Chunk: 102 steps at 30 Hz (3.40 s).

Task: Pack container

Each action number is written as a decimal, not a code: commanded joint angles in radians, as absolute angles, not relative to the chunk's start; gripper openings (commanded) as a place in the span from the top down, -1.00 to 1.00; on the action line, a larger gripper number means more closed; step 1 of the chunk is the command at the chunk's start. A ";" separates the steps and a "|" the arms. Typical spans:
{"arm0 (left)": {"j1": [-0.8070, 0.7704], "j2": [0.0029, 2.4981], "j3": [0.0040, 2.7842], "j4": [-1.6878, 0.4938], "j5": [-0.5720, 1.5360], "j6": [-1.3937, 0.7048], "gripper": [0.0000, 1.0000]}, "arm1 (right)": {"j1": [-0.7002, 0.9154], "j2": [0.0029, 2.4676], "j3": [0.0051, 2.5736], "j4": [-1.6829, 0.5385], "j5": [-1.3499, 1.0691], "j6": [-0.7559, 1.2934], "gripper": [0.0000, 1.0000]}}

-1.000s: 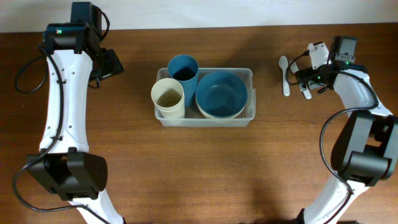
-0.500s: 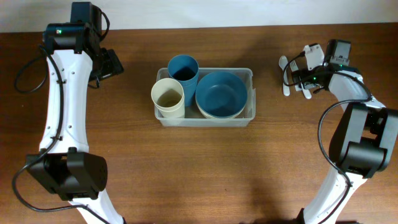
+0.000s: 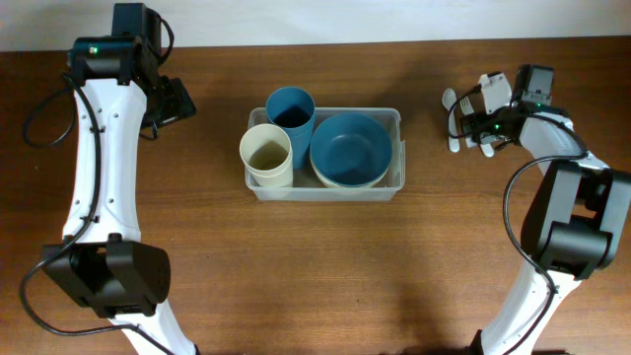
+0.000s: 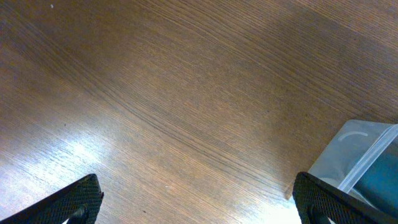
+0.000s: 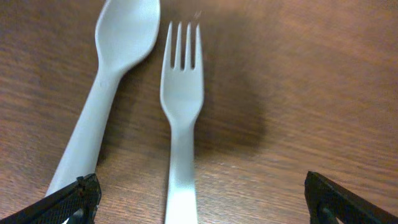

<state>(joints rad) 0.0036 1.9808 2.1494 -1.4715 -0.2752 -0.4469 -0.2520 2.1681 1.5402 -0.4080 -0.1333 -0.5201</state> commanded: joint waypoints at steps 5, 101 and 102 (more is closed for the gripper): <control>0.011 1.989 2.146 -1.469 -0.292 -0.458 -1.00 | -0.249 2.189 1.537 -0.423 -0.120 -0.520 -0.98; 0.011 1.989 2.146 -1.469 -0.292 -0.458 -0.99 | -0.223 2.536 2.276 -1.196 -0.012 -0.562 -0.98; 0.011 1.989 2.146 -1.469 -0.292 -0.458 -1.00 | -0.223 2.537 2.276 -1.192 -0.012 -0.563 -0.98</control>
<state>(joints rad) 0.0036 1.9808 2.1494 -1.4715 -0.2783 -0.4469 -0.2256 2.5240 2.2704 -1.1992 -0.0048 -0.5541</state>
